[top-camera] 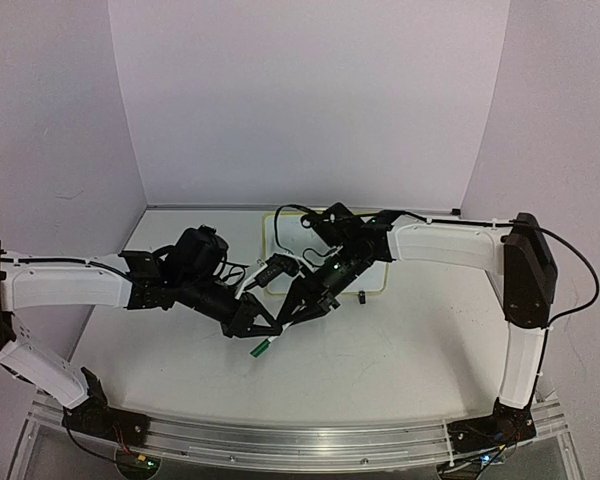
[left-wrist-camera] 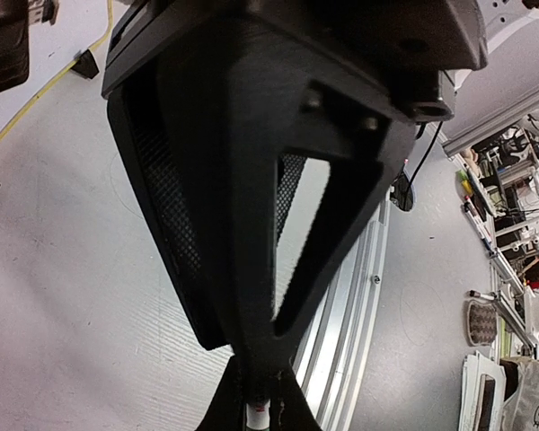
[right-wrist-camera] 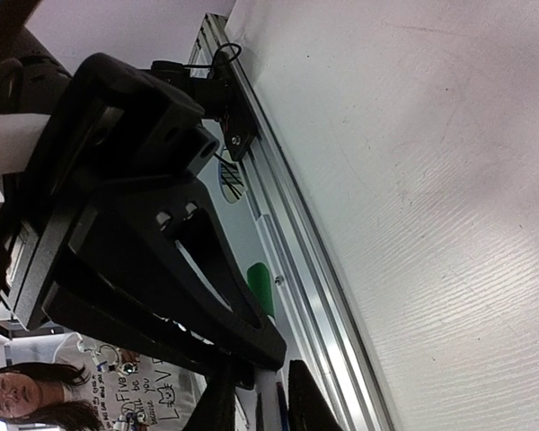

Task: Write a sentence on the whiteboard
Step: Pass from the left arm to the right, then pass from the right arm to the left

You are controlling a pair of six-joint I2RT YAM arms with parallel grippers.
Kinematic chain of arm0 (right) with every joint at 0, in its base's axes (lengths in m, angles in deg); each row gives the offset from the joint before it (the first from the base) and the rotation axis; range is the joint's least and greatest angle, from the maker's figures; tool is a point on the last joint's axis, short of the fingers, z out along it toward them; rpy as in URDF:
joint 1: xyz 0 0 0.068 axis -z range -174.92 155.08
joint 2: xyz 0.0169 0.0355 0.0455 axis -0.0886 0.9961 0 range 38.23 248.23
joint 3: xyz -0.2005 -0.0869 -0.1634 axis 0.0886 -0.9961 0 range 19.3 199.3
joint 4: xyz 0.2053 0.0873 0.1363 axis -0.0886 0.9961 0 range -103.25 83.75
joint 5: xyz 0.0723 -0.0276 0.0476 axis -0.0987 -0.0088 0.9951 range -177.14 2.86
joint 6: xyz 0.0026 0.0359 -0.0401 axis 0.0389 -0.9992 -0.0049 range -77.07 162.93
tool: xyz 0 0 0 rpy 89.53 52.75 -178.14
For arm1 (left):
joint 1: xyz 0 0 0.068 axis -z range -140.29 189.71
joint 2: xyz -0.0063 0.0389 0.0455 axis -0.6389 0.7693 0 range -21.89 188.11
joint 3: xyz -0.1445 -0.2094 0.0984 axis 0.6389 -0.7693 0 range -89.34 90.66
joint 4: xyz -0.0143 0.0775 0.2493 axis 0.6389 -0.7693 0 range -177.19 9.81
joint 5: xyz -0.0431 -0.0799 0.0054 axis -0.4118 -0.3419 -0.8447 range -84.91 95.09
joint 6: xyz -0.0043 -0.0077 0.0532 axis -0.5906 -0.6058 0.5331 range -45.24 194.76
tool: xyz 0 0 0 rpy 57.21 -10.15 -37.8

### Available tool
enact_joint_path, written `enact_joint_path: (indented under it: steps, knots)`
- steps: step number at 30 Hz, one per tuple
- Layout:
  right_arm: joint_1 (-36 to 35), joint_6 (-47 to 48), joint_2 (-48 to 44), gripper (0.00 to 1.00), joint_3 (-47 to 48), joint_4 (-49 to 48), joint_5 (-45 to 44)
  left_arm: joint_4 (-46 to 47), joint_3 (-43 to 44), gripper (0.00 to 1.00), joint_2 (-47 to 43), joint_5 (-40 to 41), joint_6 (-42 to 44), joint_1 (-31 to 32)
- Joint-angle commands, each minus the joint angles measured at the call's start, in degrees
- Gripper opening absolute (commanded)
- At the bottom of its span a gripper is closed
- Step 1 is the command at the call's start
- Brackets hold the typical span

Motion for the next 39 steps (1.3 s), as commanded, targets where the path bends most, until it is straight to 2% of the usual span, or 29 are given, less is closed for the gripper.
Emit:
enact_joint_path:
  steps: [1, 3, 5, 8, 10, 12, 15, 18, 21, 24, 26, 30, 32, 37, 39]
  knots:
    - [-0.7, 1.39, 0.56, 0.06, 1.18, -0.21, 0.54, 2.38, 3.51, 0.0, -0.26, 1.19, 0.57, 0.25]
    - [-0.74, 1.63, 0.1, 0.0, 0.94, -0.18, -0.78, 2.78, 3.3, 0.0, -0.67, 2.1, -0.18, 0.25]
    - [-0.74, 1.85, -0.81, 0.0, 0.9, -0.21, -2.76, 3.27, 2.81, 0.08, -1.64, 3.81, -1.71, 0.25]
    - [-0.31, 2.08, -3.51, 0.0, 0.72, -0.61, -6.55, 3.59, 0.98, 0.49, -4.9, 8.69, -4.12, 0.25]
    - [0.41, 1.27, -6.41, 0.0, -0.38, -2.06, -9.79, 4.52, -1.11, 0.69, -8.72, 12.32, -5.58, 0.19]
    - [1.42, -0.55, -10.01, 0.0, -2.78, -5.79, -11.9, 6.11, -2.87, 0.8, -12.05, 14.86, -7.15, 0.16]
    - [2.9, -5.6, -16.36, 0.0, -8.27, -16.49, -13.44, 8.19, -4.56, 0.87, -14.98, 18.88, -11.98, -0.69]
    - [3.21, -9.47, -23.15, 0.0, -13.9, -26.7, -18.4, 14.33, -6.06, 0.88, -15.34, 16.13, -20.22, -3.61]
    - [3.19, -12.46, -28.6, 0.0, -19.18, -35.15, -23.96, 26.91, -7.78, 0.9, -12.6, 7.13, -28.86, -5.95]
    - [3.19, -15.01, -32.34, 0.0, -23.77, -42.62, -25.73, 40.55, -8.57, 0.91, -9.48, -0.84, -34.99, -6.21]
    - [3.22, -16.52, -33.7, 0.0, -25.89, -46.55, -25.14, 45.15, -7.45, 0.91, -7.17, -5.23, -37.9, -6.25]
    - [3.19, -17.85, -34.41, 0.0, -27.39, -48.98, -22.45, 48.25, -4.77, 0.91, -5.27, -10.64, -39.88, -6.3]
    - [3.18, -18.27, -34.28, 0.0, -27.55, -49.04, -21.22, 48.46, -4.1, 0.86, -5.53, -11.91, -39.95, -6.38]
    - [3.18, -18.93, -34.15, 0.0, -27.47, -49.05, -20.04, 47.55, -4.55, 0.62, -7.26, -11.55, -39.49, -7.01]
    - [3.16, -19.14, -34.07, 0.0, -27.41, -49.05, -19.56, 47.17, -5.06, 0.57, -7.82, -10.95, -39.5, -7.18]
